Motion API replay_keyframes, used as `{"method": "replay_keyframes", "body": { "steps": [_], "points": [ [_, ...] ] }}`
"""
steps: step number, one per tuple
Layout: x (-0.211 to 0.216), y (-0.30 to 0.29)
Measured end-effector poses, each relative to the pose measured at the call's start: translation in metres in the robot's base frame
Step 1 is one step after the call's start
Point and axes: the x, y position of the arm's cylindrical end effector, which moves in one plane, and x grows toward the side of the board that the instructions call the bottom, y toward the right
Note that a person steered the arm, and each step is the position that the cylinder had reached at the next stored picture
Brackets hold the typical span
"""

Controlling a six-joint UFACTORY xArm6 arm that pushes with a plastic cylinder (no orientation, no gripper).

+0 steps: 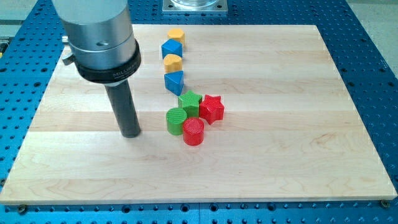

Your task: Push the red circle to the right of the green circle

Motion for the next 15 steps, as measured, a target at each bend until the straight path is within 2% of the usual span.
{"method": "replay_keyframes", "body": {
  "steps": [1,2,4,6,7,15],
  "points": [
    [0.063,0.016],
    [0.078,0.047],
    [0.071,0.09],
    [0.049,0.069],
    [0.033,0.084],
    [0.03,0.11]
  ]
}}
